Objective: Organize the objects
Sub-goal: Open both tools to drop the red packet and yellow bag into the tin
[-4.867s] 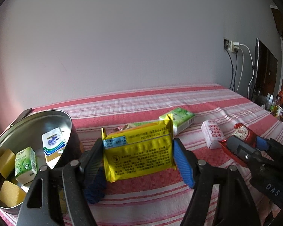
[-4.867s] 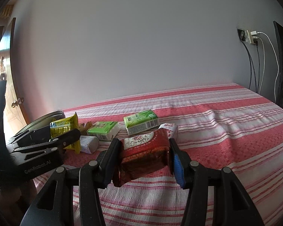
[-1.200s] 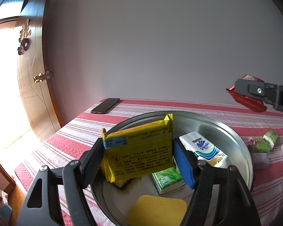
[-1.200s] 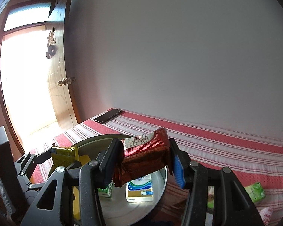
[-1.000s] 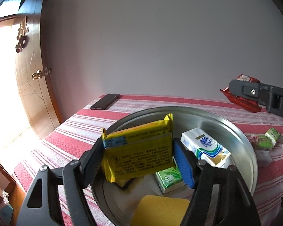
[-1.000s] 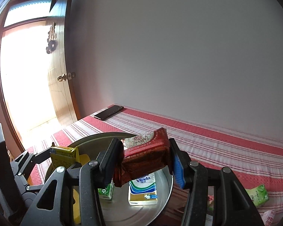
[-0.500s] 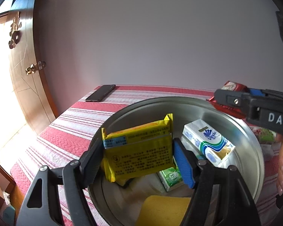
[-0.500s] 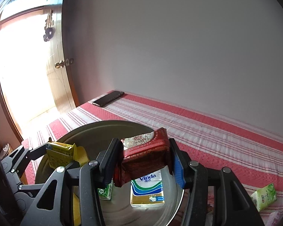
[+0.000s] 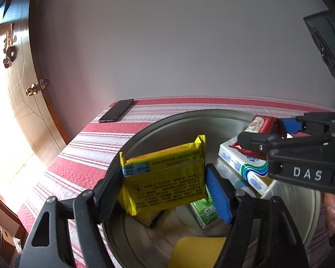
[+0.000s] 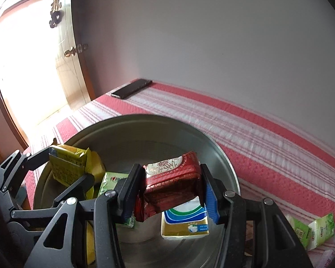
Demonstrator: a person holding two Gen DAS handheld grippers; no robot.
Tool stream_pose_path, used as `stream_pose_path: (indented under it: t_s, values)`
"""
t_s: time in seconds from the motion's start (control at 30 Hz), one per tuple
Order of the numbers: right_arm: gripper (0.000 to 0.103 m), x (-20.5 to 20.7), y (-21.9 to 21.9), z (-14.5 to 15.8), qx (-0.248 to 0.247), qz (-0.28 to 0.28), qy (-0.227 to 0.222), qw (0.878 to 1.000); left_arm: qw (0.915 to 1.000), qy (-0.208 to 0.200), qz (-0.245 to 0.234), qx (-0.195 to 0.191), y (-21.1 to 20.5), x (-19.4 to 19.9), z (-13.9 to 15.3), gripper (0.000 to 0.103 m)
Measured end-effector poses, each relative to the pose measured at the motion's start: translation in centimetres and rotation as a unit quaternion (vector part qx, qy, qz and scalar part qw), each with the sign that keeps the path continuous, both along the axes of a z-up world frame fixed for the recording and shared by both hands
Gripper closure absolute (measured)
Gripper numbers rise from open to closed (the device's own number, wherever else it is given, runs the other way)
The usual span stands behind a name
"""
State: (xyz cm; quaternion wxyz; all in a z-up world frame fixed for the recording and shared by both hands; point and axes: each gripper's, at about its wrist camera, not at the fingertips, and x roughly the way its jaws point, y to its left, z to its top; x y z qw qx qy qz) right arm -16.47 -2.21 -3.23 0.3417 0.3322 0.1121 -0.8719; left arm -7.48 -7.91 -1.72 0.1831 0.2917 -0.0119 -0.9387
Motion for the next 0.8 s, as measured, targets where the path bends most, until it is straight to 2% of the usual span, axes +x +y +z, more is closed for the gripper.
stream_pose_path:
  t_s: [0.1,0.17,0.23,0.4,0.53,0.7,0.8]
  values:
    - [0.047,0.0,0.0,-0.3,-0.005,0.013,-0.012,1.000,1.0000,0.003,0.004,-0.006,0.1,0.2,0.1,0.023]
    - [0.044,0.4,0.1,-0.2,0.000,0.010,0.000,1.000,0.9999,0.008,0.005,-0.009,0.2,0.4,0.3,0.009]
    - [0.038,0.6,0.3,0.1,0.000,0.005,0.012,1.000,0.9997,0.016,0.009,-0.014,0.4,0.8,0.6,0.000]
    - [0.036,0.8,2.6,1.2,-0.035,-0.013,0.021,0.999,0.9996,0.024,0.012,-0.006,0.3,1.4,0.8,0.000]
    - [0.036,1.8,7.3,2.2,-0.071,-0.041,0.031,0.996,0.9985,0.049,0.023,0.007,0.2,2.7,1.2,0.000]
    - [0.036,4.4,12.9,1.3,-0.068,-0.069,0.047,0.994,0.9967,0.072,0.029,0.025,0.8,3.6,1.9,0.000]
    - [0.036,5.7,14.5,-0.2,-0.051,-0.078,0.040,0.995,0.9959,0.080,0.024,0.034,1.5,3.9,2.0,0.000]
